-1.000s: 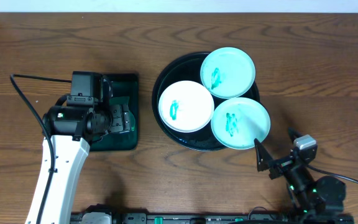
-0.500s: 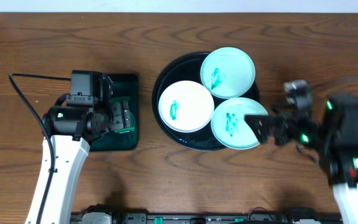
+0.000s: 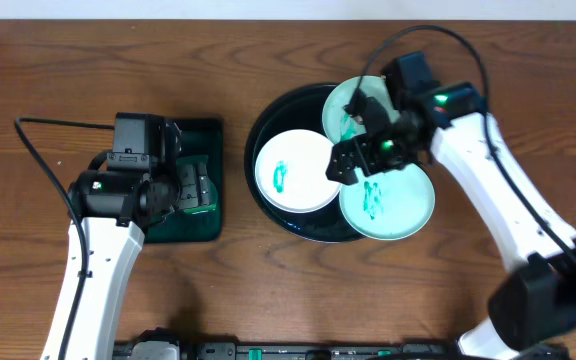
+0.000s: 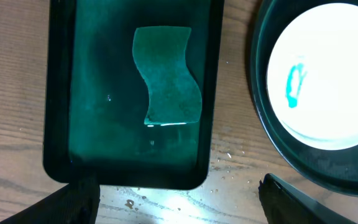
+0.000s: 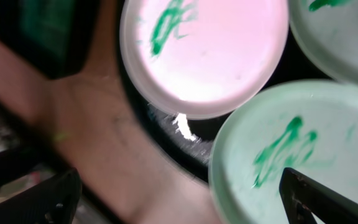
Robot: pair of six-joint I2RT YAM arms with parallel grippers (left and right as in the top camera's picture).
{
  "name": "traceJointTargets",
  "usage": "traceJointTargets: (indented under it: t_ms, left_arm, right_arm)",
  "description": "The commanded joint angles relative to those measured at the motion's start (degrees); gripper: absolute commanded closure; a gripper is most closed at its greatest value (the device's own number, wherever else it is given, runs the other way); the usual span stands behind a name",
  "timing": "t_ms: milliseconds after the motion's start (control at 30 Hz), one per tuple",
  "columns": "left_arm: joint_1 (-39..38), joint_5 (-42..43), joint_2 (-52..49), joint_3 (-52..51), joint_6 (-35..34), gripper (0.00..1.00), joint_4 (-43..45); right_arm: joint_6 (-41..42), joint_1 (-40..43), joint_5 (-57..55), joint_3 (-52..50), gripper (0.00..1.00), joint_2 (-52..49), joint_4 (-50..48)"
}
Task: Clean dirty plates on tray and stack at the side
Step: 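Reach the right gripper to the white plate's rim and grip it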
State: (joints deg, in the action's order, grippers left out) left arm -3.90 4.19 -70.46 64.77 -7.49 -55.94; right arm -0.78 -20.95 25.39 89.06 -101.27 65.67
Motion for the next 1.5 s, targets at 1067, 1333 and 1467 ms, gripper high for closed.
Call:
traceJointTargets:
  t_ms: [1067, 1333, 1467]
  left_arm:
    - [0.2, -0.1, 0.1, 1.2, -0.3, 0.17, -0.2]
    - [0.2, -0.1, 0.1, 1.2, -0.3, 0.17, -0.2]
    - [0.2, -0.1, 0.1, 1.2, -0.3, 0.18, -0.2]
  right_arm:
    - [21.3, -3.1, -10.1, 1.1, 0.32, -19.1, -17.0]
    - [20.9, -3.3, -6.9, 1.1, 0.41, -23.0, -18.1]
    - [20.9, -3.7, -6.9, 1.1, 0.56, -23.0, -19.1]
